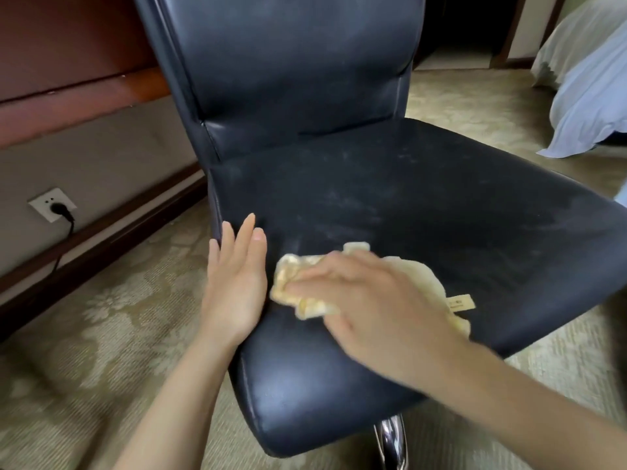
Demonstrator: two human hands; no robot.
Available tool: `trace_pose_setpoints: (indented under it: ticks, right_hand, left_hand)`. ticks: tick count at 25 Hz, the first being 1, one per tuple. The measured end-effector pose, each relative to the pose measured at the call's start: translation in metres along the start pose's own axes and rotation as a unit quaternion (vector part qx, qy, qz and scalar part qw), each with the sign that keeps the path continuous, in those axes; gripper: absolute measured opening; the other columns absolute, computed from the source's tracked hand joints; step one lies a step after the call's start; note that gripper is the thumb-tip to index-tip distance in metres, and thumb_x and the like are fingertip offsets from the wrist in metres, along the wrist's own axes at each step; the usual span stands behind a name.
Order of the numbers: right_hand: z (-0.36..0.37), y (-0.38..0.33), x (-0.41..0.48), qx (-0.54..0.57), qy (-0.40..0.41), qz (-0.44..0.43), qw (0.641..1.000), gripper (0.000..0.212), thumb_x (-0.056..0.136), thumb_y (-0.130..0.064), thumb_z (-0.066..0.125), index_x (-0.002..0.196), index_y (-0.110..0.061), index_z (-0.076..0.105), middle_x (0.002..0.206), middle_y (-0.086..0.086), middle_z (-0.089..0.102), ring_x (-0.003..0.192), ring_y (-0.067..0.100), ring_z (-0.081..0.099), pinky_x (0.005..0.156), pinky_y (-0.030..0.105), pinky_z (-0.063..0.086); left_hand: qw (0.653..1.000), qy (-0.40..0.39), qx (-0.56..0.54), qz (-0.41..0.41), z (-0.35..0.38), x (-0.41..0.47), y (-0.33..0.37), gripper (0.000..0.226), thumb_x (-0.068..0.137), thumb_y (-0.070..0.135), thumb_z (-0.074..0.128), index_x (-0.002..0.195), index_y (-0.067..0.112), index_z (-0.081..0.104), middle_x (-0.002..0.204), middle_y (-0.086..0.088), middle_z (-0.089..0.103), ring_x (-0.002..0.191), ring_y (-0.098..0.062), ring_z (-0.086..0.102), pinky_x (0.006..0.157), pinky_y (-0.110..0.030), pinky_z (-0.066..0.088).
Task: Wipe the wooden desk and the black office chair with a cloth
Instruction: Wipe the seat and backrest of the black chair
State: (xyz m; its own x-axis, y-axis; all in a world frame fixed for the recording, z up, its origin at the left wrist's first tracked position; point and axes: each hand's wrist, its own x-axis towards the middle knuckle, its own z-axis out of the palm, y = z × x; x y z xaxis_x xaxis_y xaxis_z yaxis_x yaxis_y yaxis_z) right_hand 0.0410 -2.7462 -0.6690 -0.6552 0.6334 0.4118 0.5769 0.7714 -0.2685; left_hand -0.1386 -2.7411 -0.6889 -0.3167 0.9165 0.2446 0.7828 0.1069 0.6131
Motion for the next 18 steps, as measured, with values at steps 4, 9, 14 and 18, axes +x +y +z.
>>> trace_pose_setpoints:
  ticks: [4,9,14,18]
  right_hand:
    - [-0.007,0.041,0.042,0.03,-0.032,0.109,0.993,0.05,0.086,-0.007,0.045,0.116,-0.043,0.062,0.113,-0.009,0.058,0.104,0.019,0.053,0.089,0.038,0.045]
    - [-0.013,0.06,0.095,0.127,0.049,0.173,0.975,0.027,0.088,-0.012,0.057,0.103,-0.029,0.072,0.101,-0.01,0.07,0.096,0.007,0.062,0.084,0.023,0.047]
    - [-0.065,0.034,0.163,0.312,0.14,0.257,0.904,0.022,0.084,-0.018,0.064,0.099,-0.033,0.071,0.087,-0.024,0.068,0.087,-0.008,0.061,0.08,0.012,0.047]
    - [-0.134,-0.013,0.225,0.406,0.154,0.281,0.856,0.015,0.082,-0.031,0.064,0.091,-0.042,0.07,0.085,-0.015,0.071,0.081,0.004,0.067,0.082,0.032,0.054]
  left_hand:
    - [0.992,-0.031,0.116,-0.027,0.012,-0.013,0.008,0.066,0.092,0.026,-0.012,0.147,0.014,0.022,0.16,0.0,-0.001,0.146,-0.021,-0.01,0.117,-0.043,-0.003]
    - [0.99,-0.113,-0.031,-0.082,-0.004,-0.014,0.041,0.066,0.081,0.063,0.009,0.145,0.05,0.006,0.154,0.02,-0.019,0.125,0.002,-0.044,0.109,-0.04,-0.022]
    - [0.99,-0.115,-0.046,-0.074,-0.108,0.058,0.067,0.063,0.084,0.062,0.017,0.145,0.049,0.009,0.155,0.021,-0.011,0.133,0.003,-0.032,0.109,-0.038,-0.021]
    - [0.99,-0.102,-0.056,-0.08,-0.218,0.114,0.117,0.053,0.095,0.053,0.028,0.146,0.045,0.014,0.157,0.018,-0.001,0.142,-0.004,-0.017,0.116,-0.039,-0.011]
